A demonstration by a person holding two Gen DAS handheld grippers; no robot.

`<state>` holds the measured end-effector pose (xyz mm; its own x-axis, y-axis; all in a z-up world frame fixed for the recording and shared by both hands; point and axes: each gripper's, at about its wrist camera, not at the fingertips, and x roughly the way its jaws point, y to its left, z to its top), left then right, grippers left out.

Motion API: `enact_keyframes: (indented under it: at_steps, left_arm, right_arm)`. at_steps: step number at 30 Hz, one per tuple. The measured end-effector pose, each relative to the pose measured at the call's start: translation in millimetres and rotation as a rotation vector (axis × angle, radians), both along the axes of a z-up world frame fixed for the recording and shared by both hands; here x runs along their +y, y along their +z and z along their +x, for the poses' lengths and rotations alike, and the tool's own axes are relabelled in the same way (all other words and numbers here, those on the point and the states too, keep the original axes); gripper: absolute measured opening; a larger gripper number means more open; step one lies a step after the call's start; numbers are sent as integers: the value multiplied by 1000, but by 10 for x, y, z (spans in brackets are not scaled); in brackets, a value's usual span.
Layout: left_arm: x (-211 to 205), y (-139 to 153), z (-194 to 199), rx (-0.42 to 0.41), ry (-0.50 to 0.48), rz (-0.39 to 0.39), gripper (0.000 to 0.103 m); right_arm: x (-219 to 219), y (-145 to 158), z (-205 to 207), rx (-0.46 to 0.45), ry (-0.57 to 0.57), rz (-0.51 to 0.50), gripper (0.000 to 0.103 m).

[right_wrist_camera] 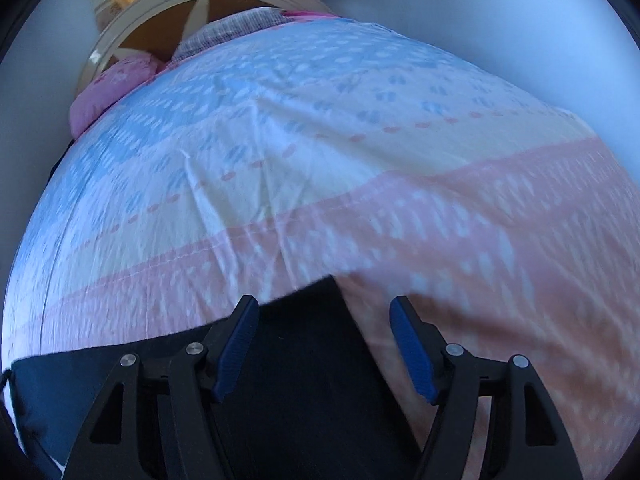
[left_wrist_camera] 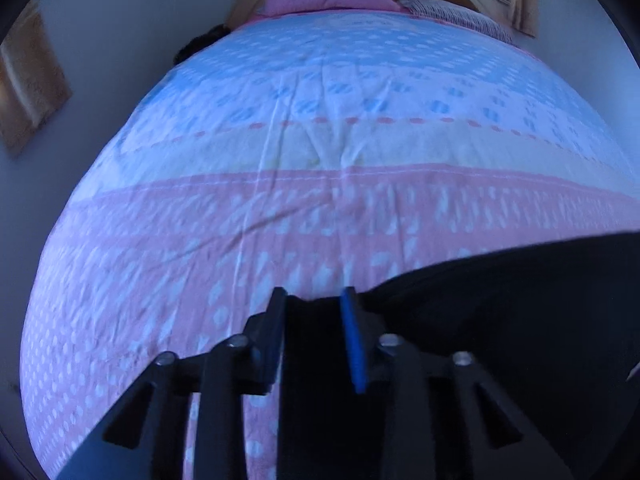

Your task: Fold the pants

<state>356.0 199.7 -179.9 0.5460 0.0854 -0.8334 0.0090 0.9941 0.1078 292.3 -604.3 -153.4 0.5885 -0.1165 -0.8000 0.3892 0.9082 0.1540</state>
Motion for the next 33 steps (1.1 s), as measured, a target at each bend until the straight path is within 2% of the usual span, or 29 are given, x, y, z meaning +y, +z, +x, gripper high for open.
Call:
enact_keyframes:
  at_steps: [1, 2, 3, 5, 7, 11, 21, 28, 33]
  left_arm:
    - [-25, -1, -3, -4, -9, 21, 19]
    - [-48, -6, -5, -9, -22, 44, 16]
    - [-69, -9, -14, -12, -30, 56, 15]
    - [-60, -1, -36, -36, -46, 62, 12]
    - [-5, 36, -71, -59, -41, 35, 10]
    - [154, 259, -218, -128, -31, -70, 10]
    - [232, 635, -660, -238, -58, -158, 10]
    - [373, 682, -989, -288, -72, -262, 10]
    - [477, 603, -1324, -308, -85, -328, 10]
  right_arm:
    - [8, -7, 17, 2, 8, -1, 64]
    - [39, -15, 35, 12, 13, -22, 53]
    - [63, -20, 57, 32, 17, -51, 24]
    - [89, -5, 53, 39, 15, -71, 15]
    - [95, 57, -5, 17, 9, -75, 7]
    - [183, 267, -216, -46, 5, -104, 5]
    - [301, 689, -953, -179, -8, -127, 5]
    - [345, 789, -1616, -253, -22, -110, 5]
    - [415, 709, -2060, -273, -20, -104, 5]
